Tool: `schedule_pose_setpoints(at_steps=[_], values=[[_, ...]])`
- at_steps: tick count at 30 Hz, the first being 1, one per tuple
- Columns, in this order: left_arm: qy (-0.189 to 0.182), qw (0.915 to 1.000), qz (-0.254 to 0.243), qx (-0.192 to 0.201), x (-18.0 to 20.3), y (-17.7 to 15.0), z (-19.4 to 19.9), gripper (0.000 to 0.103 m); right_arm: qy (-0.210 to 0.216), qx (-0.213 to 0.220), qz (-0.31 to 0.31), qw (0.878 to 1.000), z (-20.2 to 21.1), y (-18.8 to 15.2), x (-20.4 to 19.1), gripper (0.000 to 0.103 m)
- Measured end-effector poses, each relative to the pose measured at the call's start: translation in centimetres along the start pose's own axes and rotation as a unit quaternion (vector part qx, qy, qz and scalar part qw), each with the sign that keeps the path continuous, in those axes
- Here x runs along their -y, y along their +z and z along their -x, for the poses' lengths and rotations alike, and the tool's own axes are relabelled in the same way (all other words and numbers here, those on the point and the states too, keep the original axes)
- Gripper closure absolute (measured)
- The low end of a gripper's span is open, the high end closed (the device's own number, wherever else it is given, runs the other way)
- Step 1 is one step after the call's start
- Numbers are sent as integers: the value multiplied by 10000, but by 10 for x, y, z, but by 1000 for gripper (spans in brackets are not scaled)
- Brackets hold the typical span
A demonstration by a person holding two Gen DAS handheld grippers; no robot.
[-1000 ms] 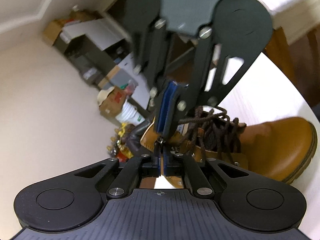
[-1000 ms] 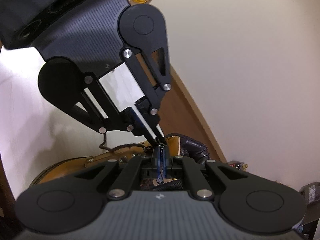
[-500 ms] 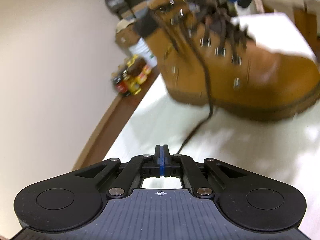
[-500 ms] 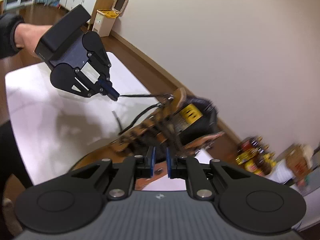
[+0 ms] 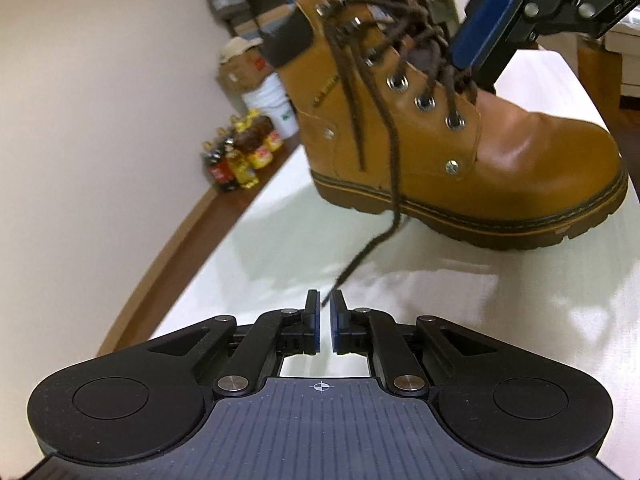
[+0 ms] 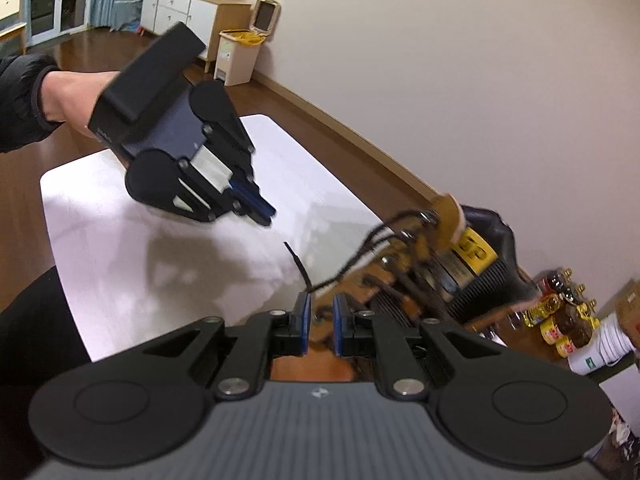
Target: Lace up shoes with both hands
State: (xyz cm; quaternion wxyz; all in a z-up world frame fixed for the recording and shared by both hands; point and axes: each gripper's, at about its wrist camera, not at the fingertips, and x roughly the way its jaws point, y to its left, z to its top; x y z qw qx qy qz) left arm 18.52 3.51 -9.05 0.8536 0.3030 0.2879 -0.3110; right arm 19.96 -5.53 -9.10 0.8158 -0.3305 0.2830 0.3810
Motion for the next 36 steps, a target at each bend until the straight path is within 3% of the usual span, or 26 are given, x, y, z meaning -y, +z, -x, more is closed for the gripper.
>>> schedule_pose_setpoints(at_steps=[11,14,16,21,26,30,33,36], values=[[-844,9964,-3,-90,-23,12,-41,89,230,138,-365,9990,-4,-6,13,91],[-868,9960,-117,-194,-23,13,-49,90,253,186,-378,9988,-2,-4,16,91],[-877,9957,-164,-251,-21,13,-50,101,281,224,-351,9987,-1,-4,17,91],[-870,9942,-566,-264,-1,7,-33,103,361,274,-339,9984,0,-10,20,91],[-842,9940,-700,5,15,-2,3,103,519,332,197,9979,7,-10,12,90],[-825,9921,-936,164,24,3,29,103,794,369,1094,9901,-5,-4,-8,84],[-703,9916,-1079,82,26,8,34,103,635,356,1690,9829,-16,-1,-20,84],[-592,9936,-958,-6,22,4,33,103,586,103,1835,9812,-35,6,-20,84]])
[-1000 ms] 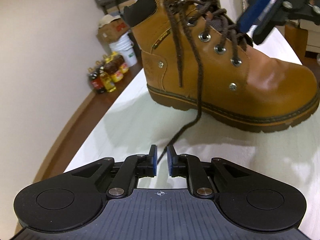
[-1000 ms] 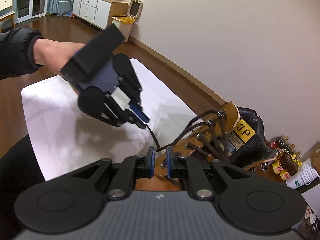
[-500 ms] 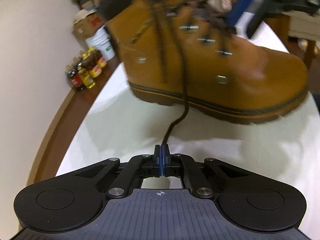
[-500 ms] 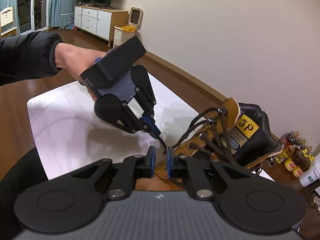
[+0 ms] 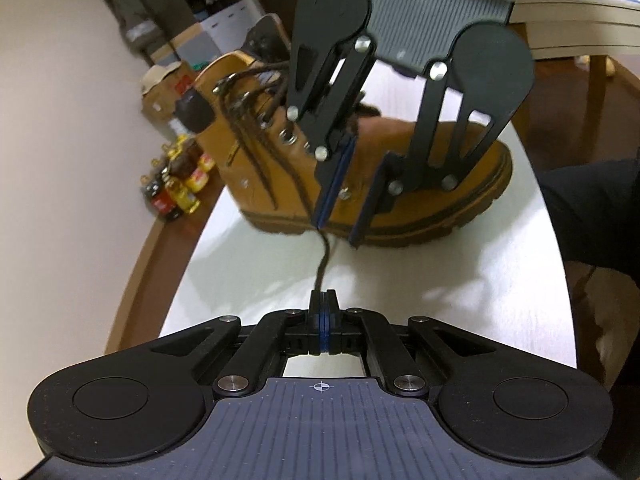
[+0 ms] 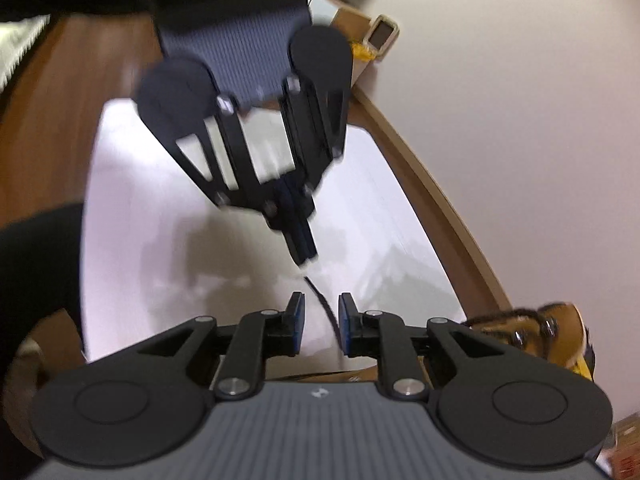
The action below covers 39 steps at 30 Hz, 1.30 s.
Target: Lace up shoes with both hands
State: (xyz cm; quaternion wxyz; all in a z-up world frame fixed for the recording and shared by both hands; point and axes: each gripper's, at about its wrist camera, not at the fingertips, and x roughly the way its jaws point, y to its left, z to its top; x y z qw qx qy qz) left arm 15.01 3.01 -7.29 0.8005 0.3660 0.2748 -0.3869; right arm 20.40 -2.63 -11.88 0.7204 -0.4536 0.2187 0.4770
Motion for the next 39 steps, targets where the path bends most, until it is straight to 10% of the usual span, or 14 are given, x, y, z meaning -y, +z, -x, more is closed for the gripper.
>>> schedule_pose_setpoints(at_steps=[15,20,24,29,32,33,35,39], values=[[243,9947,981,192,-4,-53,13,97,1185,-1860,341,9748,-101,42,36,83],[282,9928,1111,352,0,-60,10,97,1426,-2103,120,9671,-108,42,40,100],[361,9892,1351,429,0,-58,10,97,1496,-1911,-437,9691,-101,34,48,101],[584,9740,2000,894,-7,-38,25,93,896,-457,-2202,9703,-24,6,66,101],[636,9617,2253,1424,-6,-11,36,92,833,800,-3662,9233,34,-36,73,101],[645,9586,2267,1600,-4,1,40,91,869,1573,-4404,8796,63,-68,72,101],[679,9572,2140,1827,1,24,45,91,732,2300,-4968,8336,90,-101,65,101],[698,9560,1945,2080,12,71,45,89,536,2990,-5516,7768,111,-148,50,101]])
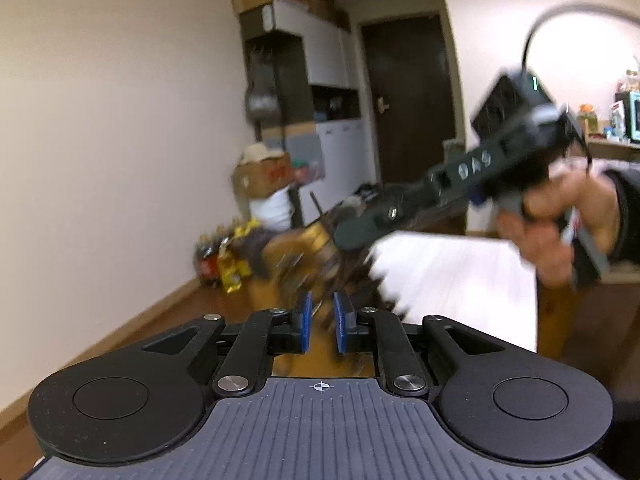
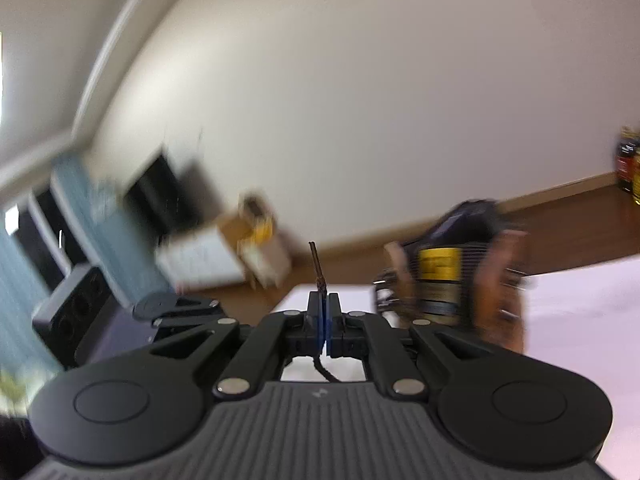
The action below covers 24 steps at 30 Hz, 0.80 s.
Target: Lace up shoes with both hands
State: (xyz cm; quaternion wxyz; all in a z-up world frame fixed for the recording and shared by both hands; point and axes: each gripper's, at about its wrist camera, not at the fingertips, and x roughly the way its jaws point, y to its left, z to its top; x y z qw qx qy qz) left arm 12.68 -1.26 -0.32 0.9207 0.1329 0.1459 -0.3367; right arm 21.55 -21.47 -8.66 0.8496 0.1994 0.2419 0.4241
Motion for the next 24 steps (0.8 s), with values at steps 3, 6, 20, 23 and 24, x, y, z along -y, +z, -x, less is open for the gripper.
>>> schedule_pose_setpoints(at_steps=[3,6,20,23,24], values=[[-6,9998,-161,-66,15,12,-12,89,233,617,-795,9946,31,-17,28,101],[98,9982,-525,-259,35,23,-30,89,428,736,-1263,9883,36,-29,48,101],[182,9820,-1682,-838,85,26,-69,99,1055,858,-2352,9624,62,-46,89,100],[330,9804,-1676,-985,87,30,-72,100,1125,847,-2359,9615,49,-45,92,97],[382,9805,-1637,-1017,88,32,-74,100,1168,826,-2410,9599,46,-45,96,96]])
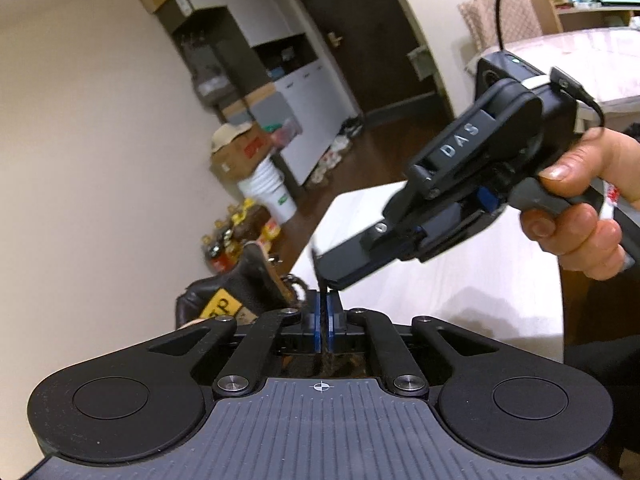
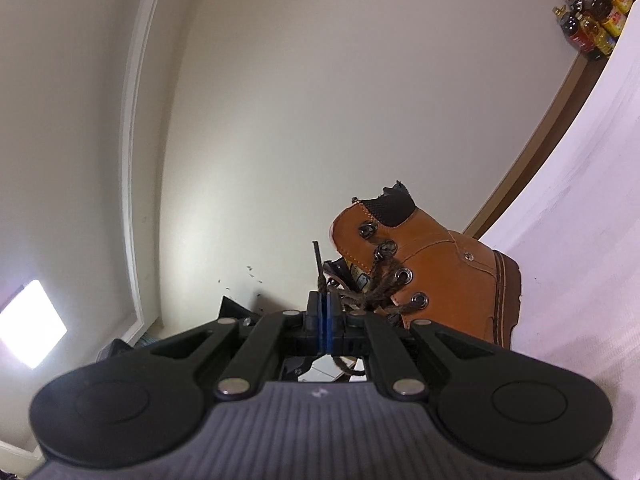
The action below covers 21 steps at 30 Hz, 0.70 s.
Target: Lace up shoes with both hands
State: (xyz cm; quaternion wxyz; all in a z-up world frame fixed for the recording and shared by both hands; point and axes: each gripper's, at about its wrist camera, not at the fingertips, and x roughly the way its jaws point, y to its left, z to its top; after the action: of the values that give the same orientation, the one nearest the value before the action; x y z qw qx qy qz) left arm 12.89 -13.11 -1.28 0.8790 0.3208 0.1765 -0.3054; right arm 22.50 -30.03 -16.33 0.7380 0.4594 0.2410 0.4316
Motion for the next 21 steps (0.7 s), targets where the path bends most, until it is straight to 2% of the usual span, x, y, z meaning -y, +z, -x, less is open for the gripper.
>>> schedule_pose_setpoints(at_steps=[2,5,8,10,11,13,16,18,21], values=[[84,9999,41,-64,-1,4,-1,100,64,9,-29,10000,-1,3,4,90],[260,9992,149,-262,-2,9,-2,100,-10,124,101,9999,-1,8,9,90],[150,9979,286,-563,-7,13,-6,100,-883,-49,1010,9909,4,10,1,90],[96,9966,265,-773,-10,16,-10,100,-1341,-462,1539,9778,-1,6,0,90],[67,9961,249,-848,-11,18,-12,100,-1366,-548,1589,9763,-3,6,0,90],[90,9957,167,-903,-14,19,-9,100,-1467,-1395,1763,9633,-14,-1,9,90],[146,9954,92,-938,-16,18,-4,100,-1453,-2083,1836,9496,-16,-13,21,90],[188,9948,45,-998,-17,17,-2,100,-1478,-2377,1843,9422,-16,-21,28,90],[187,9937,33,-1107,-17,15,-5,100,-1314,-2533,1831,9408,-19,-32,32,95]])
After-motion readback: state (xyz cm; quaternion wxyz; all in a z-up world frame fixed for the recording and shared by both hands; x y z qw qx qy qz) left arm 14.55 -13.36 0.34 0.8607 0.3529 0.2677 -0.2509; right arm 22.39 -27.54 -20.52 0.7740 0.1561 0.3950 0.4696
